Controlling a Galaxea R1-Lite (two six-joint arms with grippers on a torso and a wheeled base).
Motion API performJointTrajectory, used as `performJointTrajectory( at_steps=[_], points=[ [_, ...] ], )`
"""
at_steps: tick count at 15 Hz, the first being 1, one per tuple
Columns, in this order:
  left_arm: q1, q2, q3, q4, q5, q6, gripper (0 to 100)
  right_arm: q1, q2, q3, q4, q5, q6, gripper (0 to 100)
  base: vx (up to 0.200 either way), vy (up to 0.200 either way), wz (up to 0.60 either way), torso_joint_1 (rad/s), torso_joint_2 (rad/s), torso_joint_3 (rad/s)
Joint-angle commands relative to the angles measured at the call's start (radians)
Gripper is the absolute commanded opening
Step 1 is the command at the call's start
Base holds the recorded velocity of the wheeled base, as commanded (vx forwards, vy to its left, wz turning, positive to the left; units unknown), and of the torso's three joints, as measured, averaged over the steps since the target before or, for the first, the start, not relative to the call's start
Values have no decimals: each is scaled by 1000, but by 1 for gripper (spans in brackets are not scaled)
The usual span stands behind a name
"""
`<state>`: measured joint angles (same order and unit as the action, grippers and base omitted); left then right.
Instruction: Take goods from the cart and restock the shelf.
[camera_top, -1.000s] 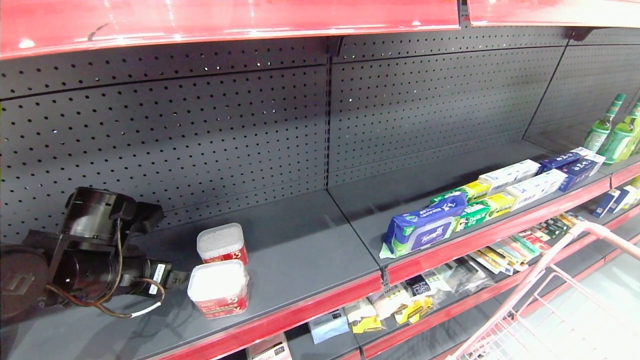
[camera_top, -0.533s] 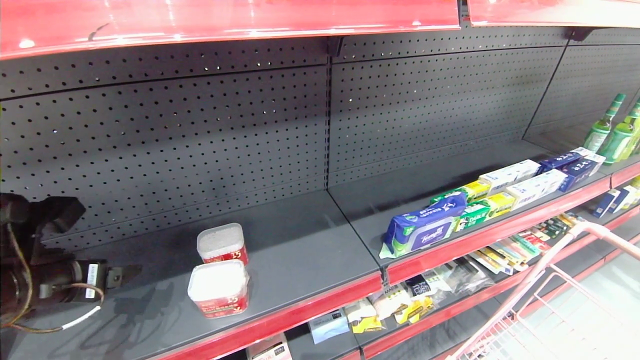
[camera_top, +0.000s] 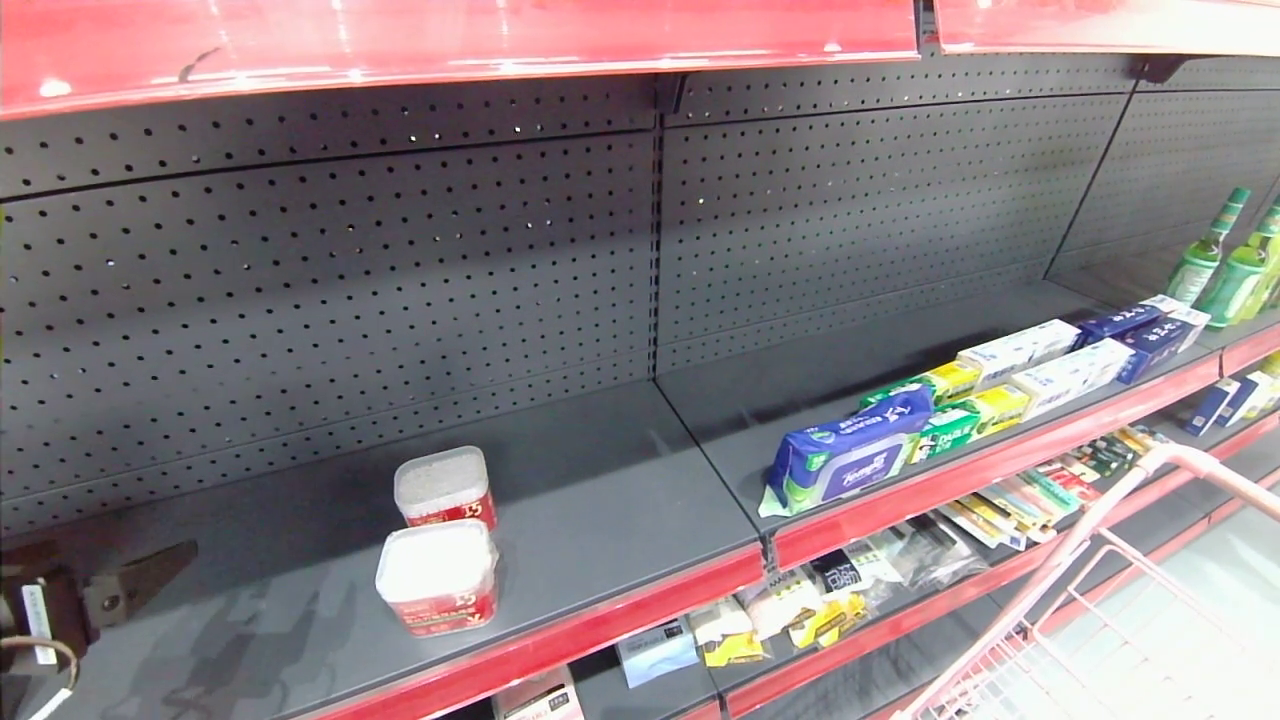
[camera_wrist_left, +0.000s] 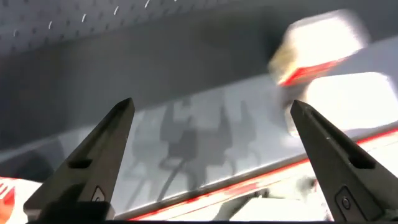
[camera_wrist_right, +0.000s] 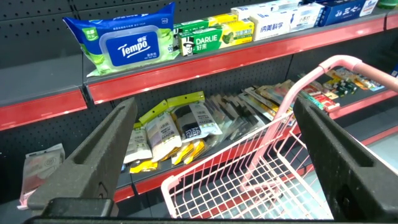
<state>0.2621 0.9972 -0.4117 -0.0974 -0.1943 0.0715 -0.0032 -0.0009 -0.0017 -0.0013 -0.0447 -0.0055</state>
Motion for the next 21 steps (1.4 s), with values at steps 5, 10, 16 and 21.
performJointTrajectory(
  at_steps=[5, 10, 16, 21],
  points=[
    [23, -112, 65, 28, -31, -4, 100, 0, 1, 0, 0, 0, -1, 100, 0, 0, 0, 0, 0, 0],
    [11, -206, 80, 150, -77, 31, 100, 0, 1, 0, 0, 0, 1, 100, 0, 0, 0, 0, 0, 0],
    [-29, -45, 73, 188, -214, 275, 100, 0, 1, 0, 0, 0, -1, 100, 0, 0, 0, 0, 0, 0],
    [-126, 304, -122, 145, -343, 386, 100, 0, 1, 0, 0, 0, -1, 100, 0, 0, 0, 0, 0, 0]
  ],
)
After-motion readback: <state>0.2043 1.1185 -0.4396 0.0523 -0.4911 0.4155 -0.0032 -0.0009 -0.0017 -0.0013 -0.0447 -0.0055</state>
